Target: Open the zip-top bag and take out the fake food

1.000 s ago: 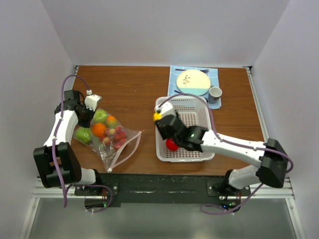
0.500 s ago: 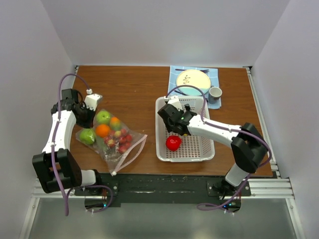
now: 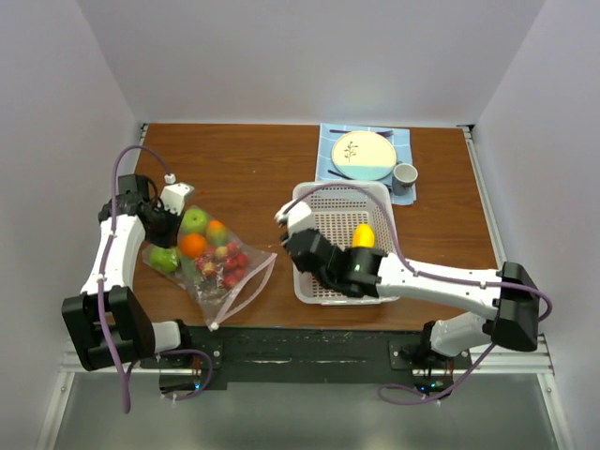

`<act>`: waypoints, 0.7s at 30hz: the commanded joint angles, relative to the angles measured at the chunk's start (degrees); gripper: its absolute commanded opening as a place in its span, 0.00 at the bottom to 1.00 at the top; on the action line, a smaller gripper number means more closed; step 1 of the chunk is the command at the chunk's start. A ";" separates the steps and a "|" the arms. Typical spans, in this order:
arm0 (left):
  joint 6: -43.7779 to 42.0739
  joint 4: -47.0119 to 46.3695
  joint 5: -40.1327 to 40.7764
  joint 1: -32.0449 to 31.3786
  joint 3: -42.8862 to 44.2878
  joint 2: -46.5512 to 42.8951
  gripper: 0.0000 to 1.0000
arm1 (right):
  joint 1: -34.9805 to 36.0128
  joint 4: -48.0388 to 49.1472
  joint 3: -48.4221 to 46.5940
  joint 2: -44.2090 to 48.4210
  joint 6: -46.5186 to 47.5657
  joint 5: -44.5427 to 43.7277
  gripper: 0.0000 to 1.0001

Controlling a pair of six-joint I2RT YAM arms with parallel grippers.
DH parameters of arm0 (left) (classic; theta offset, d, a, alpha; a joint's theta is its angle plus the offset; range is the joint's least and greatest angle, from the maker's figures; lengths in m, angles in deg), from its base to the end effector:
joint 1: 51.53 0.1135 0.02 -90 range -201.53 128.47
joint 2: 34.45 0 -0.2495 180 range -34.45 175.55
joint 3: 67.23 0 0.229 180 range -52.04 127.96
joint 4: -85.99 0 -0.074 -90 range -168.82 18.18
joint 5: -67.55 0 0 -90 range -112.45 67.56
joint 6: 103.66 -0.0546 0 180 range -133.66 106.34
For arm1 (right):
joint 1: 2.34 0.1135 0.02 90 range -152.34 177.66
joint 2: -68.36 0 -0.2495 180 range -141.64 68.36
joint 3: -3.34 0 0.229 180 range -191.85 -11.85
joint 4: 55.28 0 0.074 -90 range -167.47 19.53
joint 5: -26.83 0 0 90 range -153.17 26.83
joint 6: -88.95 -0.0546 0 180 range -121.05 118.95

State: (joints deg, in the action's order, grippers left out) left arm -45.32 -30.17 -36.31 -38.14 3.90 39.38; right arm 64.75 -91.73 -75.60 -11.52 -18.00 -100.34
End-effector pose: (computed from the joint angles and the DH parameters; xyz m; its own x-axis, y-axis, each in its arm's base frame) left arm 0.2266 0.0405 0.2258 -0.8289 0.3265 -0.4542 0.3560 0.9342 0.0219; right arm 0.1466 0.2621 0.2840 -0.3856 -0.3157 -0.8670 -0.4544 0.8828 -0.1193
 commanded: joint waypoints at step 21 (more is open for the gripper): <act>0.81 -6.89 1.73 0.32 -5.05 -3.33 0.00 | 10.17 25.03 -4.89 -24.36 -4.76 15.46 0.13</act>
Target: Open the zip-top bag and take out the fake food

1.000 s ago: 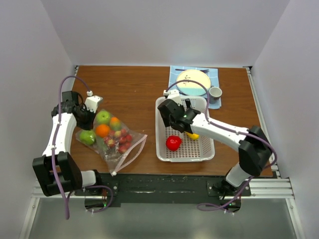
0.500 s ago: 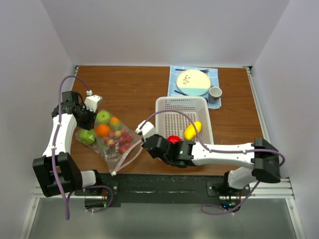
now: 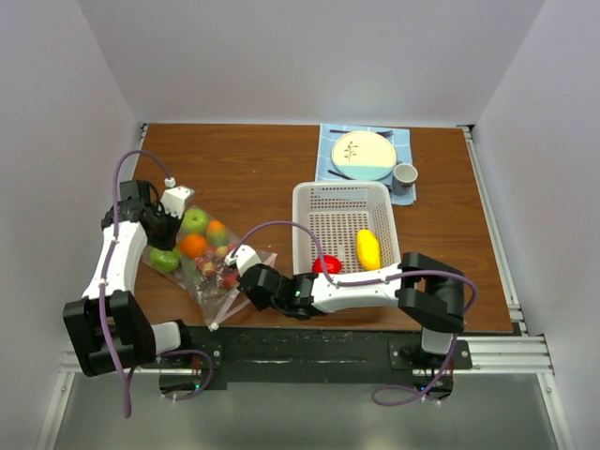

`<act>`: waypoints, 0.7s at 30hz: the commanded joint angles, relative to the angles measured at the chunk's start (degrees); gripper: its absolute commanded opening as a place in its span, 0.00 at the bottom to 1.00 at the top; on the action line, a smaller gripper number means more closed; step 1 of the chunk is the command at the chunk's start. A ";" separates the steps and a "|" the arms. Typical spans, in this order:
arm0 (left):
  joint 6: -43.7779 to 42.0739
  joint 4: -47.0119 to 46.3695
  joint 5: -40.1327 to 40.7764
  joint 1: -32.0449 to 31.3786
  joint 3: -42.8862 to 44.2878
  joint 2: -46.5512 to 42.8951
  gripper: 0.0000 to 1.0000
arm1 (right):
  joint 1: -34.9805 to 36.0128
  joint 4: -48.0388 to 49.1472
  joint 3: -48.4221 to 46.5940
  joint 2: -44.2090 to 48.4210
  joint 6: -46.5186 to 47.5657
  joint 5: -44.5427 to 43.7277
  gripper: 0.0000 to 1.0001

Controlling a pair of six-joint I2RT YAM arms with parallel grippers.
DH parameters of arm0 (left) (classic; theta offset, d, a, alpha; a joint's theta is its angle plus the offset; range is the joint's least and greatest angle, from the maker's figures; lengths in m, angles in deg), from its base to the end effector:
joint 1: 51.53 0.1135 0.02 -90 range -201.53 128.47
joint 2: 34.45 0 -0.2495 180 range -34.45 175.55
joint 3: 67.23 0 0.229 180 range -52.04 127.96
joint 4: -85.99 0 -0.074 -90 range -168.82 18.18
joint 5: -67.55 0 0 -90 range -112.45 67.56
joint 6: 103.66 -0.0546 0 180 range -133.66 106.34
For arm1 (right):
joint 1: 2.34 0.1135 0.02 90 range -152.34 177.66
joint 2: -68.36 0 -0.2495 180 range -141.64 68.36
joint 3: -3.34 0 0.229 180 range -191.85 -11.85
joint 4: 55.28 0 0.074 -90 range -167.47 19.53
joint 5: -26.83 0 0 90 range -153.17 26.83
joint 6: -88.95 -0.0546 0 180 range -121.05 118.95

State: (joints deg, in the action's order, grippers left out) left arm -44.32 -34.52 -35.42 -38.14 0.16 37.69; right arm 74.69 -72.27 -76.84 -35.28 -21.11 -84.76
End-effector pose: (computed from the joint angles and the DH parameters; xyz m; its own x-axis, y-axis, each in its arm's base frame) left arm 0.2236 0.0406 0.2174 -0.8204 0.3155 -0.4769 0.3343 0.9413 0.0477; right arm 0.1057 0.3696 0.1838 -0.4260 -0.4287 -0.7967 -0.7422 0.6692 0.0368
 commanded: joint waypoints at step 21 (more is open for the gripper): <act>-1.60 -0.53 1.90 0.32 -4.83 -5.69 0.00 | -7.95 6.13 -6.89 -4.64 -6.84 -3.99 0.97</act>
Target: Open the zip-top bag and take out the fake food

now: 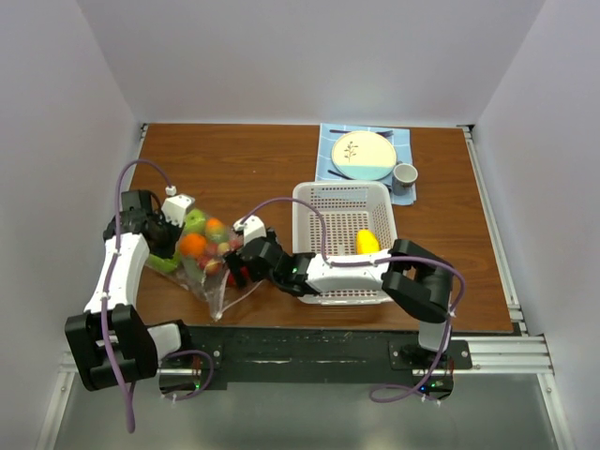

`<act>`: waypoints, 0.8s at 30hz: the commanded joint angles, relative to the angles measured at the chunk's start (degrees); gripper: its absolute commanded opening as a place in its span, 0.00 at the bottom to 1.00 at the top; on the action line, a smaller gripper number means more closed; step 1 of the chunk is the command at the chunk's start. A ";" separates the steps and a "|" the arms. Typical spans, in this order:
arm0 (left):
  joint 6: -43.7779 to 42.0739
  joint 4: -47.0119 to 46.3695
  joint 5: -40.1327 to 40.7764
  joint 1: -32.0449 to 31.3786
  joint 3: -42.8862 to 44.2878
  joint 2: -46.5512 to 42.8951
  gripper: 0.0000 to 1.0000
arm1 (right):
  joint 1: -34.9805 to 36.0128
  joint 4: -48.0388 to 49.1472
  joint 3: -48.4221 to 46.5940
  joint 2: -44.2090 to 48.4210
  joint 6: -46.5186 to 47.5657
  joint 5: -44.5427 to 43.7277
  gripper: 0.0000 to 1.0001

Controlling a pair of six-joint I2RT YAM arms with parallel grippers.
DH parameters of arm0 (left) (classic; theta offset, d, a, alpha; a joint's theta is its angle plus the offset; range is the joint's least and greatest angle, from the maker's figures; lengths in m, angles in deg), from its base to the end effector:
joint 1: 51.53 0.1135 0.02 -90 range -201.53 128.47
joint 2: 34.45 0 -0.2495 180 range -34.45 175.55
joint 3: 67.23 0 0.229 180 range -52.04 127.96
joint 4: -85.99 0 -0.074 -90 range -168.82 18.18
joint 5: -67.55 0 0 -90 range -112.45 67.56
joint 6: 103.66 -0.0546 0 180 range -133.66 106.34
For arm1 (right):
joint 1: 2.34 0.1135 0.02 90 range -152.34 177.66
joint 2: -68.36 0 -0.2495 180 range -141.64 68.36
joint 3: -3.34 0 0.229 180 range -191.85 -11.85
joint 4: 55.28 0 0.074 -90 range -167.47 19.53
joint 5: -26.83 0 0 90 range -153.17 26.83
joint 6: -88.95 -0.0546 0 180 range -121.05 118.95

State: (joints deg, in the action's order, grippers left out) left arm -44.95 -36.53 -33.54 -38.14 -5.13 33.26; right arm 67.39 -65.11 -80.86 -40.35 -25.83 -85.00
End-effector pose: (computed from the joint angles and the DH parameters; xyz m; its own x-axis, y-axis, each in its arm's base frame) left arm 0.2077 0.0386 0.2082 -0.8153 0.3298 -0.4758 0.3287 0.9403 0.0885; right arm 0.1616 0.3788 0.1845 -0.4978 -0.2249 -0.8376 -0.6121 0.7753 0.1556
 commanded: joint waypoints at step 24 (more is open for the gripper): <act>-0.97 1.49 1.60 0.32 0.28 -1.87 0.00 | 8.93 -5.19 -12.37 -5.72 6.40 -13.68 0.73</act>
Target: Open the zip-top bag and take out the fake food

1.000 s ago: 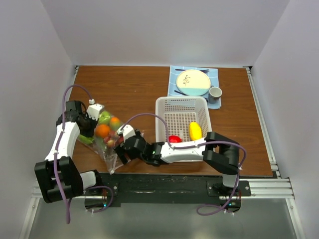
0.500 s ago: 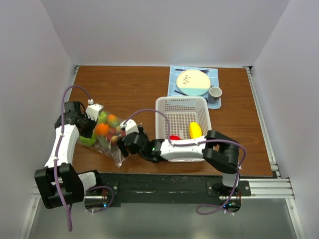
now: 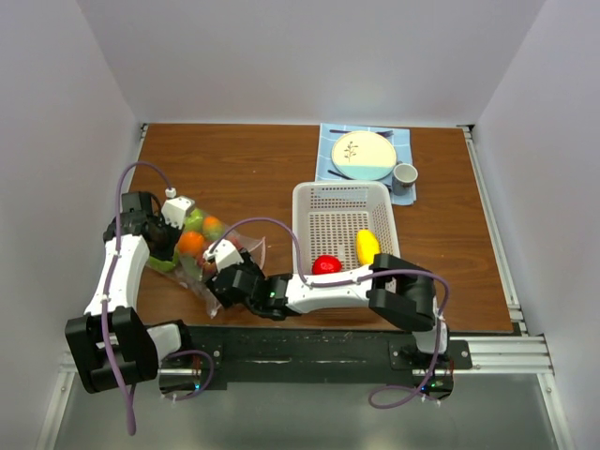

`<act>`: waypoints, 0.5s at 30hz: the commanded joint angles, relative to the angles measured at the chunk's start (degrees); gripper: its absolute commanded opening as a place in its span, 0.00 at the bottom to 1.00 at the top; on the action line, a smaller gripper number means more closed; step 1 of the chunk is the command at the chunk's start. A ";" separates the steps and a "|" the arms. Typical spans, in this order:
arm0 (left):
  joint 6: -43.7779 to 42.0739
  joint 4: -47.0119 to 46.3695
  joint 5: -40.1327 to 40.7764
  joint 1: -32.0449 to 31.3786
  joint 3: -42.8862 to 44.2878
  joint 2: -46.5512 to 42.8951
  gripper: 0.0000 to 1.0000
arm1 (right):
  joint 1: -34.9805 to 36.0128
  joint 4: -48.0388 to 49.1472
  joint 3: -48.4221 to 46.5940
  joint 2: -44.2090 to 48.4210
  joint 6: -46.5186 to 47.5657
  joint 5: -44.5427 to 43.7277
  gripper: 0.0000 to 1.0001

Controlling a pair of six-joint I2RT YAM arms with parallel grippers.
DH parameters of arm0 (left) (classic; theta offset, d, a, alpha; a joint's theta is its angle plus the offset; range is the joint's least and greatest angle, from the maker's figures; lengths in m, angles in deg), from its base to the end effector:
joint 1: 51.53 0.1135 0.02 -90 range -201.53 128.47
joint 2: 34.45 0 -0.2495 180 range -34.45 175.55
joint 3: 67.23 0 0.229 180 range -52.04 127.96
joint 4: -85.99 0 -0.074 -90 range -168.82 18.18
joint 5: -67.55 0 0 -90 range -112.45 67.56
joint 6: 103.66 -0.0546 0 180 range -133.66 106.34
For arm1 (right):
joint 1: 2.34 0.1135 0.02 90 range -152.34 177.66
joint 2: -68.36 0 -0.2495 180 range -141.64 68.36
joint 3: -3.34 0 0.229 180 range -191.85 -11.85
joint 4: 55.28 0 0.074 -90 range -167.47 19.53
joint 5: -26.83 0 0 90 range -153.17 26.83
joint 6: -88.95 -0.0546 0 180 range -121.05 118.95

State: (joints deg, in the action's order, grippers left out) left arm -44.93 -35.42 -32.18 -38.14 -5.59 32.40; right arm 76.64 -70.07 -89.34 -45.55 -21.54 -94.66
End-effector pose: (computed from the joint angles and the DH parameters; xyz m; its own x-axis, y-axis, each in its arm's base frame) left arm 0.2029 0.0388 0.2074 -0.8269 0.3291 -0.4561 0.3200 0.9422 0.0996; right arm 0.1106 0.4187 0.1878 -0.3700 -0.3385 -0.8652 -0.6691 0.7432 -0.0046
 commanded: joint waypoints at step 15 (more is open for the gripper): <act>-1.34 0.90 -0.11 0.32 1.44 -0.58 0.00 | -0.58 3.37 -3.54 -5.01 6.69 -4.38 0.47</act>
State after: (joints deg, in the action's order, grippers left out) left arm -44.97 -34.59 -32.16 -38.14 -5.57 32.40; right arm 76.29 -70.02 -92.40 -51.39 -16.04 -98.26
